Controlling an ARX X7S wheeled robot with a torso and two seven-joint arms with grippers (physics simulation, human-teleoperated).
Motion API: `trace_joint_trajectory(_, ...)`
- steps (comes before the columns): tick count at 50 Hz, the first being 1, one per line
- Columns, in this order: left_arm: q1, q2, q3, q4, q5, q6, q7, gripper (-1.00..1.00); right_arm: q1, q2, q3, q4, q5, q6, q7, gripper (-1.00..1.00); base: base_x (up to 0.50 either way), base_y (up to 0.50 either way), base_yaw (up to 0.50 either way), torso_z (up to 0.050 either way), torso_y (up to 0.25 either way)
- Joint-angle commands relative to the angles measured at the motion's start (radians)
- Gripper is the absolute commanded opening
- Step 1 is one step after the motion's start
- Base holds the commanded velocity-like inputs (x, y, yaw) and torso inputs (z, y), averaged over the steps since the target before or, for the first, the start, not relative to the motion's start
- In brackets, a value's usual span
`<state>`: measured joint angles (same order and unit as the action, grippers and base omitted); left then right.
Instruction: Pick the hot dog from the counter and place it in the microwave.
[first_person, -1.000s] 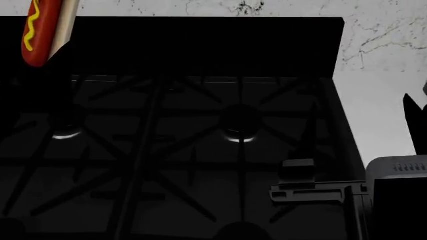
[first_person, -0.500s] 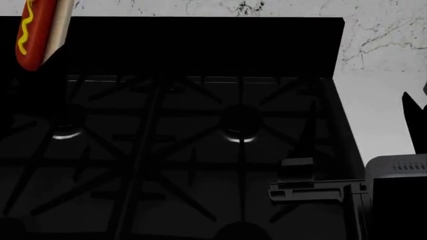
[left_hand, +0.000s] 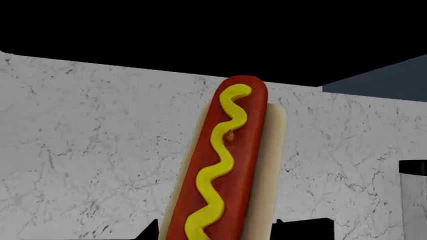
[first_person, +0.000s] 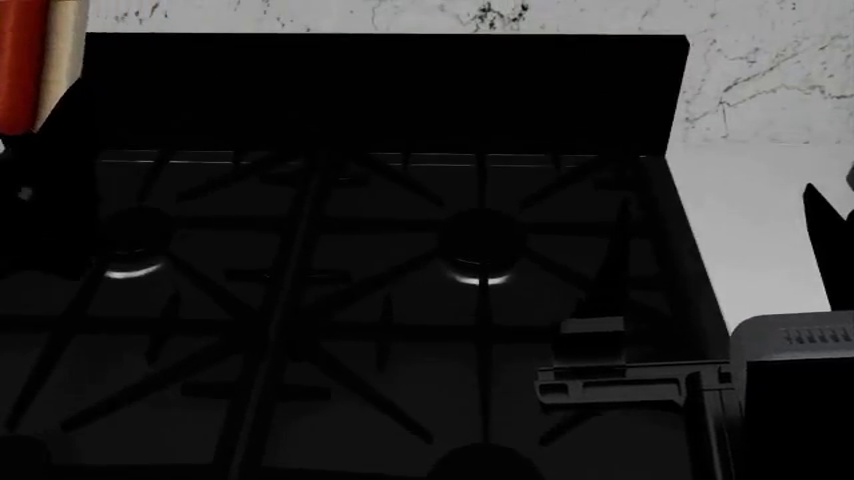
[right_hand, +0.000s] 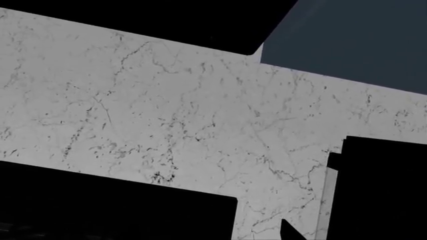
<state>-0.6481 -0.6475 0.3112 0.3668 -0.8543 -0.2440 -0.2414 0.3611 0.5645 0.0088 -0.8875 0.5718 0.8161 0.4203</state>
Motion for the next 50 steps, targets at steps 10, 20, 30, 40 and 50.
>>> trace_joint_trajectory(10, 0.124, 0.053, -0.057, 0.036, 0.106, 0.260, 0.039, -1.00, -0.013, 0.010, 0.011, -0.005, 0.010, -0.007, 0.006, 1.00, 0.00, 0.00, 0.00, 0.000, 0.000)
trace_joint_trajectory(20, 0.169, 0.065, -0.077, 0.056, 0.196, 0.369, 0.061, -1.00, 0.001, 0.007, -0.004, -0.004, 0.011, -0.004, 0.011, 1.00, 0.00, 0.00, 0.00, 0.001, 0.000)
trace_joint_trajectory(30, 0.188, 0.079, -0.079, 0.066, 0.270, 0.454, 0.093, -1.00, 0.007, 0.010, -0.004, -0.006, 0.019, -0.001, 0.015, 1.00, 0.00, 0.00, 0.00, 0.000, 0.001)
trace_joint_trajectory(40, 0.196, 0.079, -0.079, 0.096, 0.319, 0.491, 0.100, -1.00, -0.003, 0.014, 0.005, -0.010, 0.025, -0.008, 0.017, 1.00, 0.00, 0.00, 0.00, 0.000, 0.000)
trace_joint_trajectory(50, 0.085, 0.047, -0.077, 0.161, 0.280, 0.361, 0.046, -1.00, -0.008, 0.014, 0.008, -0.010, 0.029, -0.020, 0.018, 1.00, 0.00, 0.00, 0.00, 0.000, 0.000)
